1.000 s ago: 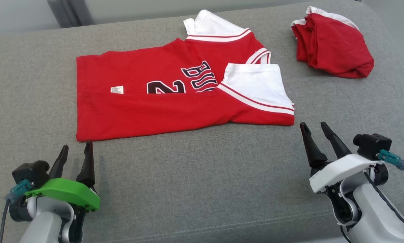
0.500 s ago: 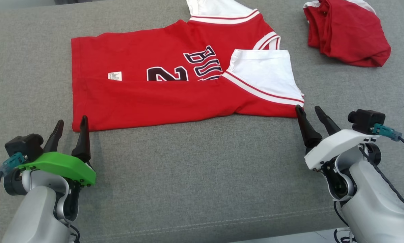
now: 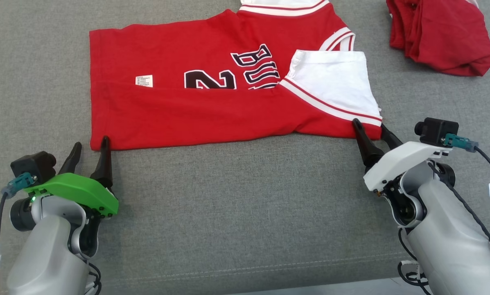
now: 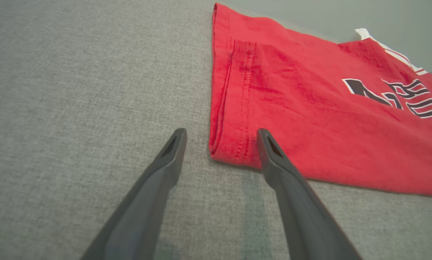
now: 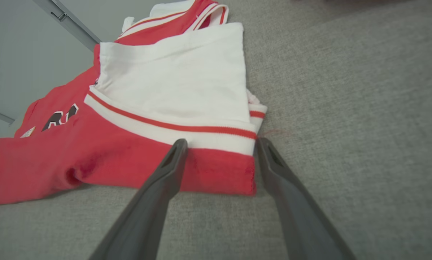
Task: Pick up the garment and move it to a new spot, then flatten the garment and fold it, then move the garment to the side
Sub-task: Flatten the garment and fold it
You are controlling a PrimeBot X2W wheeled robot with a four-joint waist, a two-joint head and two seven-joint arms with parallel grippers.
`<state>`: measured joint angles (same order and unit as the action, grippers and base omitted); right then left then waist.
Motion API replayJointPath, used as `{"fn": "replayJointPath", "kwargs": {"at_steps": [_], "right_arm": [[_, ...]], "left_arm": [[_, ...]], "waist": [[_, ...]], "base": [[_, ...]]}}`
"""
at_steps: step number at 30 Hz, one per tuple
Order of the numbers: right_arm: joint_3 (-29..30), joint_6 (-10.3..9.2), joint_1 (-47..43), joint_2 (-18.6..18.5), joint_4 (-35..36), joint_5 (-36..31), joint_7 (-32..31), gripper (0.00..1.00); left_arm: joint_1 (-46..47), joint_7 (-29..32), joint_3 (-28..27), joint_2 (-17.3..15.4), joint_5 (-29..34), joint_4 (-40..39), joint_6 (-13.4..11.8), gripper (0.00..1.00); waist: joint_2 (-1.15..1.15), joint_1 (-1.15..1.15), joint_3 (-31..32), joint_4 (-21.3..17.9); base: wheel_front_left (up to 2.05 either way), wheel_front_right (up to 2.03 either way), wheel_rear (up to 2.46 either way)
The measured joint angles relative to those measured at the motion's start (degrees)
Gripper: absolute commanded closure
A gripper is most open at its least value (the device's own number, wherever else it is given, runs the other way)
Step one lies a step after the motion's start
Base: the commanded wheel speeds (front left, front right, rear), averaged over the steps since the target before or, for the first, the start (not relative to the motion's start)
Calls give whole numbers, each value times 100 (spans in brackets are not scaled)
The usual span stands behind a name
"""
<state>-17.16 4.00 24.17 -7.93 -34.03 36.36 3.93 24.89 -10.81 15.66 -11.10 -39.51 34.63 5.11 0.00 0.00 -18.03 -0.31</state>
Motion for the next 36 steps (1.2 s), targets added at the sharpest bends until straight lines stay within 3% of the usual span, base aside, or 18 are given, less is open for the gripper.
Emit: {"fn": "replayJointPath", "kwargs": {"at_steps": [6,7,8,9,10,11,12,13,36], "right_arm": [[-32,46,173,52,-194,8,-30,0],[-37,49,195,59,-223,15,-44,0],[-42,54,230,69,-258,49,-54,5],[-44,58,258,80,-289,86,-54,17],[-52,78,274,94,-319,115,-56,51],[-60,90,289,102,-348,135,-69,62],[-66,102,307,104,-380,151,-69,96],[-73,103,328,109,-414,157,-70,100],[-67,304,277,244,-705,648,170,100]], "left_arm": [[153,149,35,119,-214,282,59,0],[180,158,48,120,-216,310,69,9],[209,177,59,121,-220,341,70,30],[235,181,67,122,-229,364,76,46],[253,193,74,122,-235,387,93,60],[268,193,82,122,-236,410,111,86],[281,193,88,123,-236,437,118,100],[293,193,93,125,-238,470,118,100],[220,-69,272,43,-290,740,196,100]], "waist": [[0,0,-36,-5],[0,0,-40,-10],[0,0,-43,-16],[0,0,-44,-22],[0,0,-44,-29],[0,0,-44,-35],[0,0,-42,-40],[0,0,-40,-44],[0,0,557,-94]], "base": [[0,0,0],[0,0,0],[0,0,0],[0,0,0],[0,0,0],[0,0,0],[0,0,0],[0,0,0],[0,0,0]]}}
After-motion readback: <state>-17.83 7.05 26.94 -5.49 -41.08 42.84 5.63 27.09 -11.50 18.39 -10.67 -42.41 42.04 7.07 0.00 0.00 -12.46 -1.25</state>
